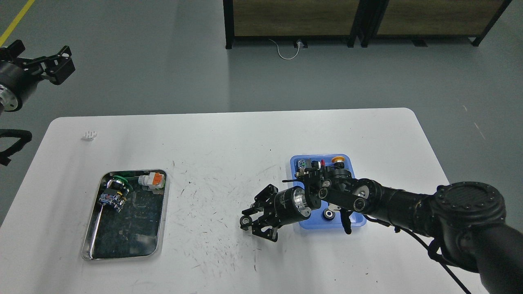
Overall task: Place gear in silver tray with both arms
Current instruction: 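Carry the black gear toward the silver tray and set it on the table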
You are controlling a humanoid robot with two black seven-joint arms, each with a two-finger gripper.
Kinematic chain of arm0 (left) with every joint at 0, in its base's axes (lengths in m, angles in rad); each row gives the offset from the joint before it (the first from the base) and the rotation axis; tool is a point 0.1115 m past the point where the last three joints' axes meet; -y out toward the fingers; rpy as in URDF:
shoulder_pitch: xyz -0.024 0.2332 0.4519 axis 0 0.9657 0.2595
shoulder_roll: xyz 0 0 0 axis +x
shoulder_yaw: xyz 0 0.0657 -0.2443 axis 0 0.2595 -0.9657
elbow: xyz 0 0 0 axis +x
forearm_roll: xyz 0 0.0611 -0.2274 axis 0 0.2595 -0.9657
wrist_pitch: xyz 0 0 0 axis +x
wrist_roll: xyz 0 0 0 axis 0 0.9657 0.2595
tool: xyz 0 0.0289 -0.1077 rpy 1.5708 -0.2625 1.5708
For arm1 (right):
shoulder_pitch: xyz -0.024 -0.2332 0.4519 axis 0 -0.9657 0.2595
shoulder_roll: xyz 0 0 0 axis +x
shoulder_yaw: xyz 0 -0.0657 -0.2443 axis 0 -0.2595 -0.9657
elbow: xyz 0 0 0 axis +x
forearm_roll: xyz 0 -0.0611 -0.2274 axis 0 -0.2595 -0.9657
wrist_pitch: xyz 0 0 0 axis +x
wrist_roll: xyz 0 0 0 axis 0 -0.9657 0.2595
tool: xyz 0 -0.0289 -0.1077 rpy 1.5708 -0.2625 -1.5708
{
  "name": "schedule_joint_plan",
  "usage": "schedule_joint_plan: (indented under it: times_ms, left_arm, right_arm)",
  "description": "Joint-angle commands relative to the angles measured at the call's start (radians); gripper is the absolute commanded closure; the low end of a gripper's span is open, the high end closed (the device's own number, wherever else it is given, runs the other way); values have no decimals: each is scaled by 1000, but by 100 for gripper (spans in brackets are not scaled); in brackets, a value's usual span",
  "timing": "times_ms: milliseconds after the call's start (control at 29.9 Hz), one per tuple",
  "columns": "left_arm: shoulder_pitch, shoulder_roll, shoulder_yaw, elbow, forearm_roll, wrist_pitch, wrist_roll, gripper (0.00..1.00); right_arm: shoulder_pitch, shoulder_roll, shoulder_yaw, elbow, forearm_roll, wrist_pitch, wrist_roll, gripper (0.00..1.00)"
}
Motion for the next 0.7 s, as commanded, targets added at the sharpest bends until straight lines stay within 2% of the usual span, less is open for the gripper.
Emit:
schedule_joint_plan:
  times_ms: [0,67,267,568,635,668]
  left_arm:
    - [0,0,0,1,0,0,0,2]
    - [0,0,0,1,0,0,0,2]
    - [0,2,0,0,0,0,0,2]
    - [0,5,1,0,0,0,2,1]
    - [0,8,6,-2,0,0,14,1]
    - [0,9,20,-2,0,0,35,1]
  right_arm:
    - [4,27,-5,-21,-1,1,0,69]
    - [5,27,-24,-32,-1,1,0,64]
    - [5,27,-33,-46,-1,-1,3,42]
    - [45,27,-13,-48,4,-5,9,30]
    - [59,27,18,-48,11,-7,9,28]
    - [65,26,47,-48,13,-8,9,26]
